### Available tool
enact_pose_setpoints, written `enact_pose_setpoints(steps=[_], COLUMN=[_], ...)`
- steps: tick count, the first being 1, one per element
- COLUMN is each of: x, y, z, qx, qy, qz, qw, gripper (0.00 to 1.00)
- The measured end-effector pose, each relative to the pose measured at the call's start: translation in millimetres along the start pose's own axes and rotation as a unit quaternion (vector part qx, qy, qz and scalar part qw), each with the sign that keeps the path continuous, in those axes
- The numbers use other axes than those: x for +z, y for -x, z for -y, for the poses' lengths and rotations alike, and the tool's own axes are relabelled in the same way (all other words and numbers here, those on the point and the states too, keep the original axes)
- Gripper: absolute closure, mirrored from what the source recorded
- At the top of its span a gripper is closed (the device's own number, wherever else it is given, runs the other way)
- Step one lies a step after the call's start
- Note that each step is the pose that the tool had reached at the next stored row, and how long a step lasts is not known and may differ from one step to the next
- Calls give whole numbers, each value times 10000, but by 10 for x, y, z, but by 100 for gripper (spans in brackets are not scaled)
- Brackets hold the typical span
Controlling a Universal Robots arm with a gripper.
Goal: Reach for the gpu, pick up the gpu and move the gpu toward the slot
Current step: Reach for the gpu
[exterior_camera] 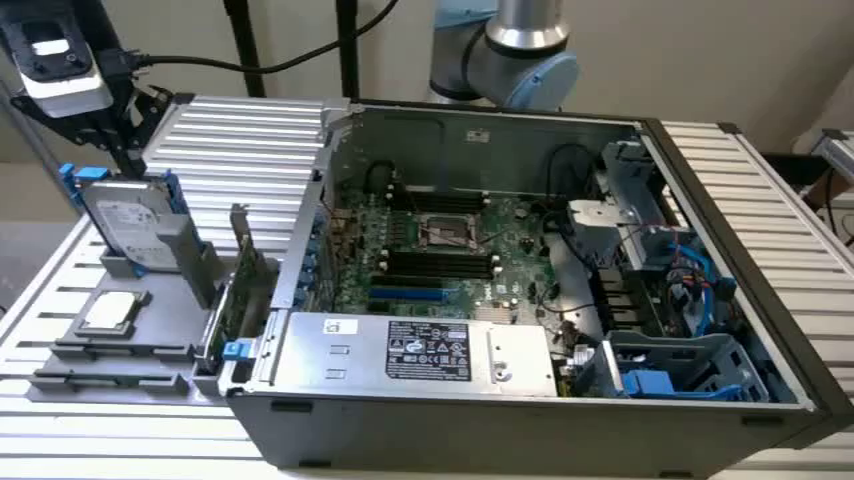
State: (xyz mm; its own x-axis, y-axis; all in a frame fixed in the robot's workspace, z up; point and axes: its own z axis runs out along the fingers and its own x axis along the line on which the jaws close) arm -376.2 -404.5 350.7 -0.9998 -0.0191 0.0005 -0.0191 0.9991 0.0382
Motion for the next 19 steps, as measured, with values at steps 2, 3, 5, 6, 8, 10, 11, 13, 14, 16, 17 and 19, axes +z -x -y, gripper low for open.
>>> enact_pose_setpoints(steps=[2,3,5,6,8,10,11,13,14,16,17,19], x=[0,0,0,0,0,0,0,-1,-2,-4,-5,-7], y=[0,0,0,0,0,0,0,3,19,59,82,130], z=[0,0,0,0,0,0,0,6,30,85,114,173], qx=[0,0,0,0,0,0,0,-1,0,0,0,1], qy=[0,0,0,0,0,0,0,-4,-5,-4,-4,-4], qz=[0,0,0,0,0,0,0,0,-3,-6,-9,-13], qw=[10000,10000,10000,10000,10000,10000,10000,10000,10000,10000,10000,10000], gripper=[89,89,89,89,89,89,89,89,89,89,89,89])
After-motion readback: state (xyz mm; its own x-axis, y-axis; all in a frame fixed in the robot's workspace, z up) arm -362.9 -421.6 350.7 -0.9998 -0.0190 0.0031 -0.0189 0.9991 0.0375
